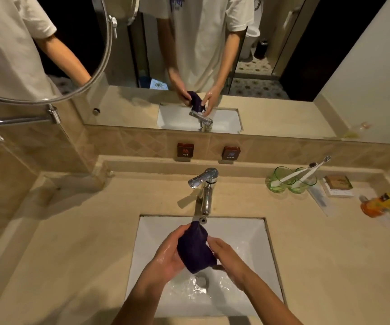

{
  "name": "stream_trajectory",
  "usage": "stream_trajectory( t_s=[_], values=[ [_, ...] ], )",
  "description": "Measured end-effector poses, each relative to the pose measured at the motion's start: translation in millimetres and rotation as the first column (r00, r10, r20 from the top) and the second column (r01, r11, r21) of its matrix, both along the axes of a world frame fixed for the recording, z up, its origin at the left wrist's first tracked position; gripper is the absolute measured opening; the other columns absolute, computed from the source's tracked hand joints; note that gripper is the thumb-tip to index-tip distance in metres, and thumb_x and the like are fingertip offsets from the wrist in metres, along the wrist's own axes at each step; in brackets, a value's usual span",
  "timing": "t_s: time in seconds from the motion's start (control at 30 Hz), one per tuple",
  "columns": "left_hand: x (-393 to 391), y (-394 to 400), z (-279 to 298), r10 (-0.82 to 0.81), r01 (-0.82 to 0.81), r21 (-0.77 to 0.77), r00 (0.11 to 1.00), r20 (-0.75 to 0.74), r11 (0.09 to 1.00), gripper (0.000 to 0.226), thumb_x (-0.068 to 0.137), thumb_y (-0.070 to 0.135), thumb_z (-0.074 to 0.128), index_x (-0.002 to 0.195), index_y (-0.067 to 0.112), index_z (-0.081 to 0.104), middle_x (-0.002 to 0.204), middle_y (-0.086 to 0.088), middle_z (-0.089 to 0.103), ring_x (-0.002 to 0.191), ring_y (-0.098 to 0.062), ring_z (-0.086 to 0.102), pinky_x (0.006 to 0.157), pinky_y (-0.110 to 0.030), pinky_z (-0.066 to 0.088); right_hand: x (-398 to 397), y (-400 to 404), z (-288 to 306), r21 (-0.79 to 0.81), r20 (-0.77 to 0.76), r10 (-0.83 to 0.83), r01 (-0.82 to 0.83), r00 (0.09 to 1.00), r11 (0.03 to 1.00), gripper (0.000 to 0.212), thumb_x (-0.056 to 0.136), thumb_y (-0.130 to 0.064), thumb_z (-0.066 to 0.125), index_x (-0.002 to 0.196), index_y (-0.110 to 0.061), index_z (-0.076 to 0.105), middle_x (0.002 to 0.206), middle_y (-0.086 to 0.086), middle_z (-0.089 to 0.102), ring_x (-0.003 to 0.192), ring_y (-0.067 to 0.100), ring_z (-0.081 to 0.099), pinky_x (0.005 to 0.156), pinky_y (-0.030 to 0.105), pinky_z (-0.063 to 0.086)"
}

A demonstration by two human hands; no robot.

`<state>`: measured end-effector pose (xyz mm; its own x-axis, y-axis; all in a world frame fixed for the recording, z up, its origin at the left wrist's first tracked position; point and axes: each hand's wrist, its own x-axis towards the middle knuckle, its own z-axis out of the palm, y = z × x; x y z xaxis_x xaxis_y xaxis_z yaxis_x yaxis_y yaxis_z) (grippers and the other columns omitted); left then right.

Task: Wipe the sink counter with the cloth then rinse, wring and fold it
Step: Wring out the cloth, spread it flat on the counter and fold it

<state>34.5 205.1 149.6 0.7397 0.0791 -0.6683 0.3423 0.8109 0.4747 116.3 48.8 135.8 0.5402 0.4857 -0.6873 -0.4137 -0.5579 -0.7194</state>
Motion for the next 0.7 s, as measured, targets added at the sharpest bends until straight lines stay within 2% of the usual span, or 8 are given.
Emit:
stream_trajectory(
  t_s=[0.1, 0.17, 0.23, 0.33, 0.43, 0.53, 0.6, 0.7],
  values=[
    [-9, 2, 11, -0.038, 0.038, 0.02, 0.999, 0.023, 0.999, 0.04, 0.093, 0.03, 0.064, 0.121, 0.001, 0.072, 0.118, -0.021, 0.071, 0.109, -0.034, 0.067, 0.098, -0.046, 0.053, -7, -3, 16, 0.119, 0.028, -0.072, 0.068, 0.997, 0.991, 0.021, 0.102, -0.034, 0.054, 0.116, -0.027, 0.068, 0.102, 0.009, 0.075, 0.089, 0.02, 0.072, 0.078, 0.033, 0.06],
    [-16, 4, 17, -0.081, 0.079, 0.075, 0.996, 0.032, 0.994, 0.031, 0.091, 0.028, 0.066, 0.107, 0.004, 0.077, 0.114, -0.02, 0.073, 0.106, -0.033, 0.067, 0.097, -0.045, 0.053, -9, -1, 28, 0.147, 0.114, -0.103, 0.086, 0.988, 0.985, 0.012, 0.1, -0.031, 0.058, 0.11, -0.028, 0.066, 0.091, 0.016, 0.071, 0.078, 0.019, 0.07, 0.071, 0.03, 0.058],
    [-23, 6, 21, -0.128, 0.123, 0.143, 0.991, 0.031, 0.982, 0.021, 0.082, 0.028, 0.072, 0.089, 0.008, 0.076, 0.102, -0.018, 0.071, 0.097, -0.029, 0.066, 0.087, -0.042, 0.052, -13, 2, 38, 0.15, 0.164, -0.105, 0.081, 0.981, 0.985, 0.008, 0.101, -0.03, 0.058, 0.107, -0.024, 0.06, 0.084, 0.012, 0.065, 0.073, 0.016, 0.066, 0.066, 0.028, 0.056],
    [-30, 9, 32, -0.187, 0.173, 0.239, 0.982, 0.038, 0.955, 0.02, 0.065, 0.027, 0.076, 0.079, 0.014, 0.067, 0.089, -0.01, 0.062, 0.088, -0.025, 0.057, 0.075, -0.039, 0.047, -17, 8, 50, 0.146, 0.228, -0.077, 0.044, 0.971, 0.988, 0.009, 0.102, -0.031, 0.055, 0.102, -0.022, 0.056, 0.085, 0.006, 0.064, 0.076, 0.017, 0.063, 0.068, 0.034, 0.055],
    [-35, 15, 49, -0.263, 0.232, 0.372, 0.964, 0.032, 0.899, 0.03, 0.059, 0.024, 0.07, 0.087, 0.017, 0.062, 0.086, -0.005, 0.06, 0.082, -0.021, 0.053, 0.07, -0.034, 0.044, -17, 7, 69, 0.119, 0.395, -0.005, -0.046, 0.919, 0.992, 0.003, 0.101, -0.031, 0.058, 0.099, -0.028, 0.058, 0.077, -0.004, 0.061, 0.073, 0.01, 0.056, 0.067, 0.028, 0.047],
    [-32, 15, 70, -0.33, 0.295, 0.493, 0.944, -0.016, 0.819, 0.025, 0.082, 0.021, 0.066, 0.107, 0.023, 0.071, 0.097, -0.008, 0.074, 0.09, -0.021, 0.066, 0.073, -0.032, 0.05, -16, 3, 93, 0.1, 0.512, 0.108, -0.184, 0.852, 0.978, 0.003, 0.098, -0.028, 0.063, 0.098, -0.029, 0.06, 0.071, -0.015, 0.059, 0.067, 0.0, 0.053, 0.061, 0.017, 0.044],
    [-26, 13, 79, -0.378, 0.319, 0.593, 0.925, -0.027, 0.739, 0.022, 0.094, 0.02, 0.059, 0.105, 0.026, 0.076, 0.103, -0.01, 0.076, 0.093, -0.02, 0.068, 0.071, -0.031, 0.048, -17, 1, 108, 0.081, 0.57, 0.181, -0.274, 0.801, 0.958, 0.004, 0.096, -0.028, 0.065, 0.098, -0.029, 0.061, 0.075, -0.021, 0.061, 0.068, -0.002, 0.055, 0.064, 0.016, 0.045],
    [-19, 5, 93, -0.409, 0.299, 0.675, 0.913, 0.005, 0.675, 0.021, 0.102, 0.023, 0.057, 0.098, 0.023, 0.078, 0.091, -0.003, 0.075, 0.086, -0.016, 0.067, 0.07, -0.03, 0.048, -11, -4, 121, 0.077, 0.596, 0.167, -0.264, 0.785, 0.962, 0.005, 0.094, -0.033, 0.066, 0.096, -0.031, 0.062, 0.083, -0.008, 0.066, 0.071, 0.004, 0.058, 0.07, 0.022, 0.047]
  ],
)
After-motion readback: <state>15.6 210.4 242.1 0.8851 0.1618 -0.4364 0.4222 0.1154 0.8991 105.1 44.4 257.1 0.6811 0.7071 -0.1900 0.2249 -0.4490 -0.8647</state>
